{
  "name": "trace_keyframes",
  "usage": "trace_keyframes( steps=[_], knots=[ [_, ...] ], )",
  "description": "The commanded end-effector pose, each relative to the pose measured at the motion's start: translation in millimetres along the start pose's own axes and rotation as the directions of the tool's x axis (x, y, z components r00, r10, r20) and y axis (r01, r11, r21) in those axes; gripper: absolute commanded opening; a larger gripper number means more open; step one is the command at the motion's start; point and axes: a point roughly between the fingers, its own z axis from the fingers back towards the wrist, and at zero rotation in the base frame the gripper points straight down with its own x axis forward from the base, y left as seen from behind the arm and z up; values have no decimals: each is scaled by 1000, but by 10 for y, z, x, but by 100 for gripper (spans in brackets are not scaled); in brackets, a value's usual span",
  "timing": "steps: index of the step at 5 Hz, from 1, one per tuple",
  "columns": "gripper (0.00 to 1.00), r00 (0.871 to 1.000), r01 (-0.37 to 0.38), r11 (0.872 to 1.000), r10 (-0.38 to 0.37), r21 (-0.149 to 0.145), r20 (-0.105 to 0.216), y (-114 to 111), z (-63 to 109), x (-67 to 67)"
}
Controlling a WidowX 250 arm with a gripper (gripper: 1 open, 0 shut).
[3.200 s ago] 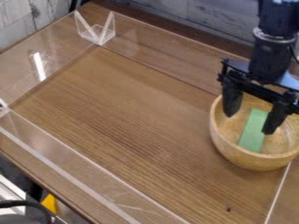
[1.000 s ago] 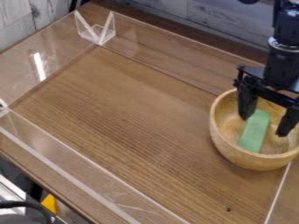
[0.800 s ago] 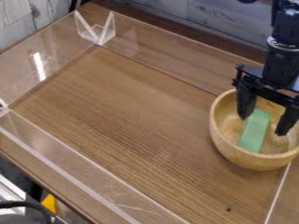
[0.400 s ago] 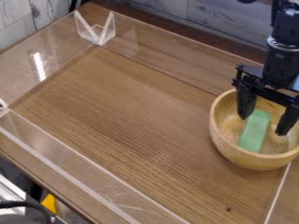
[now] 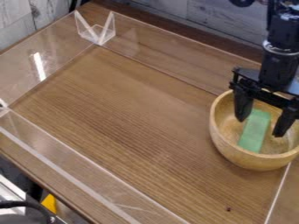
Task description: Remove the green block from inside the brown bowl and put it on the table
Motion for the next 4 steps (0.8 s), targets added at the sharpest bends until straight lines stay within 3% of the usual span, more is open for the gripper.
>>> trace_keyframes(
  steps=[1,4],
  knots=[
    [100,999,-7,1000,7,-6,48,18,94,41],
    [100,999,-19,1000,19,1,47,55,-134,86]
  ],
)
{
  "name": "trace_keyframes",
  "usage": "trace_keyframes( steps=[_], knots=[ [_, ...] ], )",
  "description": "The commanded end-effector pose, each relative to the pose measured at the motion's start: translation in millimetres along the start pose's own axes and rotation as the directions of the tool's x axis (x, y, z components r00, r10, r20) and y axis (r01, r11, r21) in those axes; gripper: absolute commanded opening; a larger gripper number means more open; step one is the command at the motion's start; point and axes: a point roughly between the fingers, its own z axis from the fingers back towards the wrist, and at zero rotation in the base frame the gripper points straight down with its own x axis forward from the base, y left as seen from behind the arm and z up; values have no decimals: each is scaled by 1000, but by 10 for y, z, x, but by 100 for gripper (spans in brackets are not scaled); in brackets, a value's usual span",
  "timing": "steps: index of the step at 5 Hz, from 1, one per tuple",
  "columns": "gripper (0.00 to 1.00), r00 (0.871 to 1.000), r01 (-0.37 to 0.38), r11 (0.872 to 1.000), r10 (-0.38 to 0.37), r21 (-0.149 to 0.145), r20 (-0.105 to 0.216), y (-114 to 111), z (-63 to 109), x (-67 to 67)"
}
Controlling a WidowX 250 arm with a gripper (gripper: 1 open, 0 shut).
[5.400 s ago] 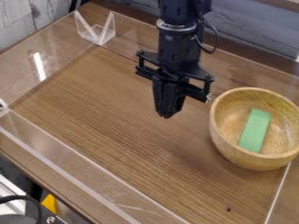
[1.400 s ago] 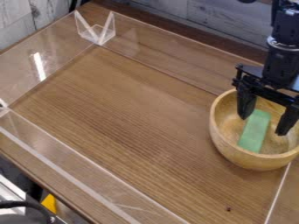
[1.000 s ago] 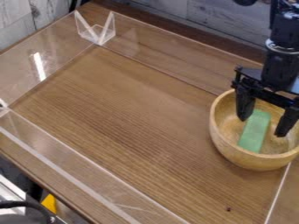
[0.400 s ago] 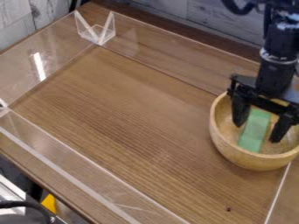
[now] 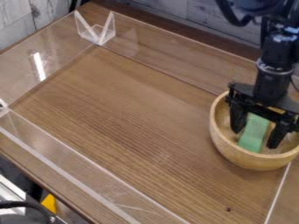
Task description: Remove the green block from inside the brown bowl and put it on the table
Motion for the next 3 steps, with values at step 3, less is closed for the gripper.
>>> trace_keyframes(
  steps=[3],
  knots=[
    [0,999,8,1000,-7,-27,46,15,213,-18]
  ],
)
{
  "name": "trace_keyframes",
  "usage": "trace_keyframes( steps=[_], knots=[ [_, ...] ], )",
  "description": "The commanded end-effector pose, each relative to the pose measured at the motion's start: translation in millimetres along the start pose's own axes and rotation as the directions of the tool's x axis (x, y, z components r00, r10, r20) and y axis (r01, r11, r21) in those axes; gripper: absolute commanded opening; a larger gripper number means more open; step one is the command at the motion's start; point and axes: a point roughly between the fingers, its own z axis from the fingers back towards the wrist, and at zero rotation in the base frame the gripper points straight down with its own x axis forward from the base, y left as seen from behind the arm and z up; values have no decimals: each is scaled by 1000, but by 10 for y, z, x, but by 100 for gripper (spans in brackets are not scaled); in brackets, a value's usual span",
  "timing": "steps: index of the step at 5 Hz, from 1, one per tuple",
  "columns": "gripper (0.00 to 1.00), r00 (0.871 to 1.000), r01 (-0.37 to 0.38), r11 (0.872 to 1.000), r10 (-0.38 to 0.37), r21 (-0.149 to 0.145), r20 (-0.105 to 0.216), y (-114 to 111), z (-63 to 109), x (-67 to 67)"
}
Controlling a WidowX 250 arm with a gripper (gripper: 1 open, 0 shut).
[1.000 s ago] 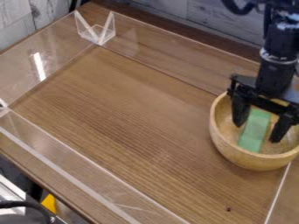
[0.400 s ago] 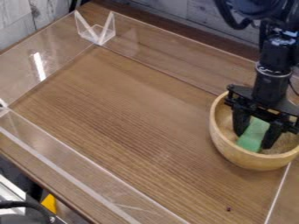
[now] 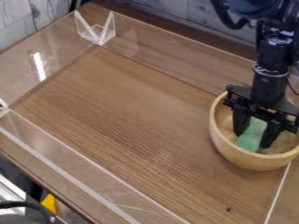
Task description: Remove the green block from inside the brown bowl and put it on the table
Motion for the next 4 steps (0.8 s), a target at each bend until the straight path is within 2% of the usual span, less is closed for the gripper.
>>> trace_keyframes(
  steps=[1,3,4],
  knots=[
    [0,998,10,1000,-9,-25,67,-10,305,-5],
    [0,997,17,999,-13,-45,74,11,484,-85],
    [0,996,19,998,-14,-59,89,56,616,-150]
  ],
)
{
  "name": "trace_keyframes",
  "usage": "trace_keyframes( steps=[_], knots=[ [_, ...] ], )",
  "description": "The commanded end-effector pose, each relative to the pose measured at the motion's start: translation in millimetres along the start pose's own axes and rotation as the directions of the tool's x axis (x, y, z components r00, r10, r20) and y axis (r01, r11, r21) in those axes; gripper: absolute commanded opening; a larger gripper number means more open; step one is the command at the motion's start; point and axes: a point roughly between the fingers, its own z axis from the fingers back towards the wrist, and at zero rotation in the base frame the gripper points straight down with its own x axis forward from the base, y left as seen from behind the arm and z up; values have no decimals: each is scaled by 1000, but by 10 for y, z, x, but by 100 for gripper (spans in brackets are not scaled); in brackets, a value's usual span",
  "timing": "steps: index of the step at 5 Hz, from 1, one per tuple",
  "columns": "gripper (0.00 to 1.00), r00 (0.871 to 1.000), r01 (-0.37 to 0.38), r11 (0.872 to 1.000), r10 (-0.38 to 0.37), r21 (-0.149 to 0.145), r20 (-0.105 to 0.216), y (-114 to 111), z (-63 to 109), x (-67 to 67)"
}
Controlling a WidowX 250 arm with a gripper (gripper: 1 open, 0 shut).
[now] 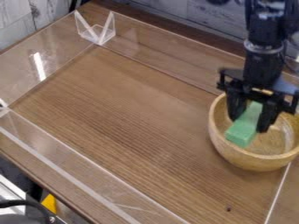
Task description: Remove the green block from inside the brown bowl and put it on the table
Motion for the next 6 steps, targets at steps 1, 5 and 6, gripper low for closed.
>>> trace_keyframes(
  steps=[1,5,6],
  knots=[
    [0,997,5,1000,-3,-18,74,41,411,-67],
    [0,997,69,997,-71,33,38,444,204,-242],
    [0,996,80,996,-82,41,40,430,124,-218]
  ],
)
